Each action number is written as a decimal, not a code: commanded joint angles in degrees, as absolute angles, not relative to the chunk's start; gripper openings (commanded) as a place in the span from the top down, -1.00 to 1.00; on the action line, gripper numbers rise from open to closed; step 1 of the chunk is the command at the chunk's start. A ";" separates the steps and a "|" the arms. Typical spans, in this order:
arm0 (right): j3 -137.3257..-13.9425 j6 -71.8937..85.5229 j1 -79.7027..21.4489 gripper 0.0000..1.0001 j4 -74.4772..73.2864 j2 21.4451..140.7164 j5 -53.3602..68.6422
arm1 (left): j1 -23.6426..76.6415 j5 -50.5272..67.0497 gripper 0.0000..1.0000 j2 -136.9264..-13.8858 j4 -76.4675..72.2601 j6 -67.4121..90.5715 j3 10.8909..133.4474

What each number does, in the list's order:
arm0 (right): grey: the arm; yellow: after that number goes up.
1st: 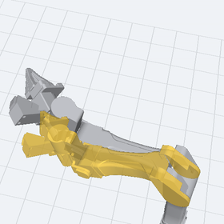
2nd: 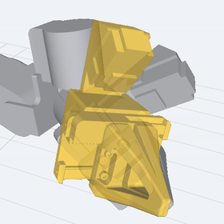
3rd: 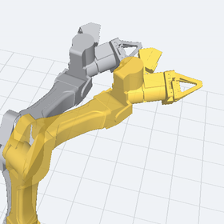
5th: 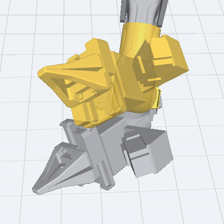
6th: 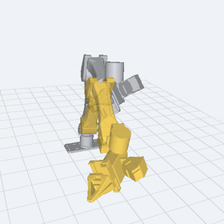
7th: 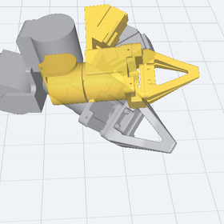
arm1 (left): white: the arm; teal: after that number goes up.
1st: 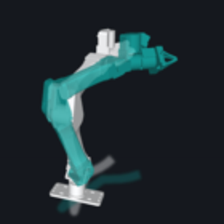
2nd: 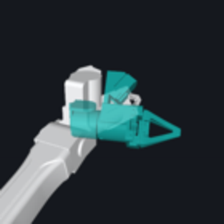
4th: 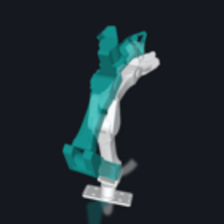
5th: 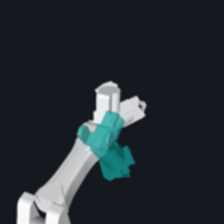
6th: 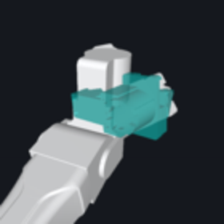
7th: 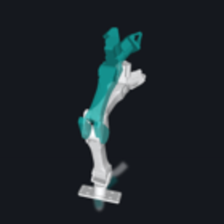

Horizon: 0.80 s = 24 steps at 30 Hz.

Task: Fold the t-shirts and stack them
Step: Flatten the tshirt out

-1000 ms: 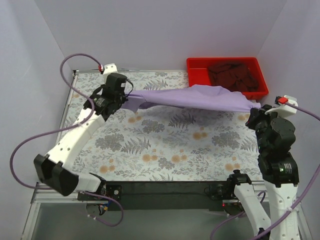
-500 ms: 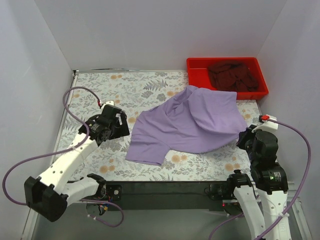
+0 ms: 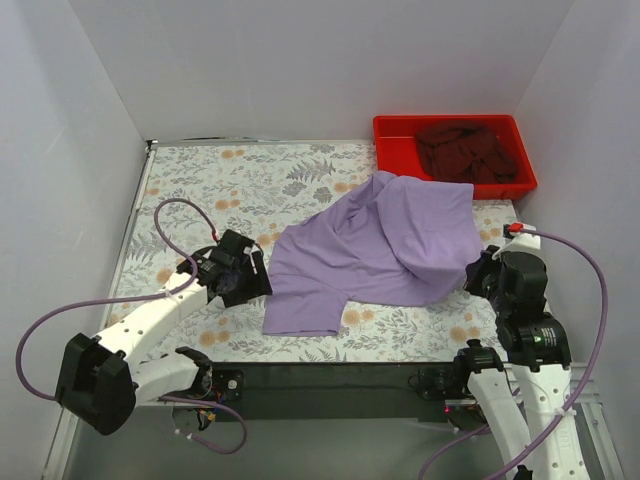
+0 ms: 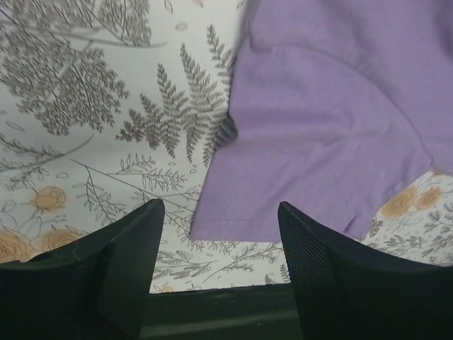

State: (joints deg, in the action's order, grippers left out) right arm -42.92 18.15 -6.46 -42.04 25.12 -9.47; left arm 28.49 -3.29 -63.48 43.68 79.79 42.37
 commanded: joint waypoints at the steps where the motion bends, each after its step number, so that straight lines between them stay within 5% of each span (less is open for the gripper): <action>1: -41.75 17.58 -6.68 0.92 -38.77 25.75 -6.07 | 31.28 -0.53 -0.28 -63.10 43.94 84.19 40.87; 8: -39.03 17.84 -6.59 0.92 -36.04 26.37 -2.82 | 36.47 -5.09 -0.30 -68.11 45.96 86.66 40.34; 14: -37.27 17.58 -6.59 0.92 -34.72 26.28 -1.41 | 42.00 -12.73 0.01 -74.70 48.60 89.38 42.89; 24: -36.91 16.44 -6.59 0.92 -34.45 26.02 -2.63 | 47.46 -15.03 0.11 -81.30 48.25 92.37 43.77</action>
